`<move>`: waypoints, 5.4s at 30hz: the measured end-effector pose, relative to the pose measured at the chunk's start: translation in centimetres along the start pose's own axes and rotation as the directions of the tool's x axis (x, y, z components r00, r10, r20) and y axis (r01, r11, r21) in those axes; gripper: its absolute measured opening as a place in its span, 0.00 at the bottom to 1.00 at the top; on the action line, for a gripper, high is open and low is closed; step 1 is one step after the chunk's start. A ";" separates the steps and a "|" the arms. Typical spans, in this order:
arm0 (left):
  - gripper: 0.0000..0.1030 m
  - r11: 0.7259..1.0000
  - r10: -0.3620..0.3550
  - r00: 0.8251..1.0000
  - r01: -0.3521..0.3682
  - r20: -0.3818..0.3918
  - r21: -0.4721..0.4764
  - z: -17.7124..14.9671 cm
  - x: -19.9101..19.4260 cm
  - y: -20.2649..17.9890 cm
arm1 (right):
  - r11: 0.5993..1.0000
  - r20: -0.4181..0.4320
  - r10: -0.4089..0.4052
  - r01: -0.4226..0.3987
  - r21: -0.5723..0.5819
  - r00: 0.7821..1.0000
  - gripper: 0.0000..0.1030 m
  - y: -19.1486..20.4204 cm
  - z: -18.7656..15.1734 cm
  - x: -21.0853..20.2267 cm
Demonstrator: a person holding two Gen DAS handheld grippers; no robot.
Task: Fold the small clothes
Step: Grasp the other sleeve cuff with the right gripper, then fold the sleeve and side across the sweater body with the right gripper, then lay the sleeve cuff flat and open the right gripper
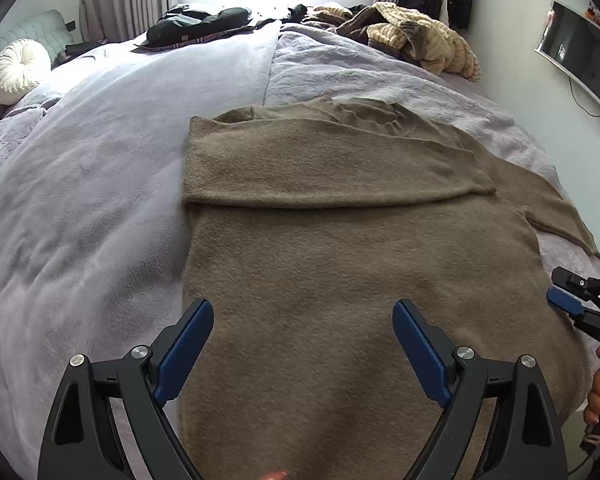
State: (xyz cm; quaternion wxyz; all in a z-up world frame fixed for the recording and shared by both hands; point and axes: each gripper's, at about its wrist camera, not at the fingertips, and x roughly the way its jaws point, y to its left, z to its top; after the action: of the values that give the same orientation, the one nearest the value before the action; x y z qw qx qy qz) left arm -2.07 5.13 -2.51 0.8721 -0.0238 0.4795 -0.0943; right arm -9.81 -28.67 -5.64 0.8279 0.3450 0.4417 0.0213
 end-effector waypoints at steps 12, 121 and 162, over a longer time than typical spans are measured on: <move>1.00 1.000 -0.009 0.999 0.009 -0.036 0.005 -2.0 -0.5 -3.2 | 0.999 0.019 0.045 -0.045 0.008 0.999 0.73 -2.0 -1.7 -3.4; 1.00 0.931 -0.309 0.951 0.299 -0.013 -0.209 7.7 7.9 4.8 | 0.953 -0.196 0.082 -0.134 -0.272 0.977 0.61 11.4 6.9 13.0; 0.83 0.971 -0.111 0.990 0.126 0.084 -0.203 9.8 7.3 5.5 | 0.995 0.061 0.069 -0.073 0.070 0.996 0.63 -5.1 15.2 5.7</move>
State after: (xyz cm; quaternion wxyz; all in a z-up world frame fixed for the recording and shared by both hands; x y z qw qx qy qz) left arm 10.77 8.65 -4.06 0.8745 -0.1466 0.4525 -0.0948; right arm 3.66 -39.02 -7.07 0.8260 0.3908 0.4054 0.0247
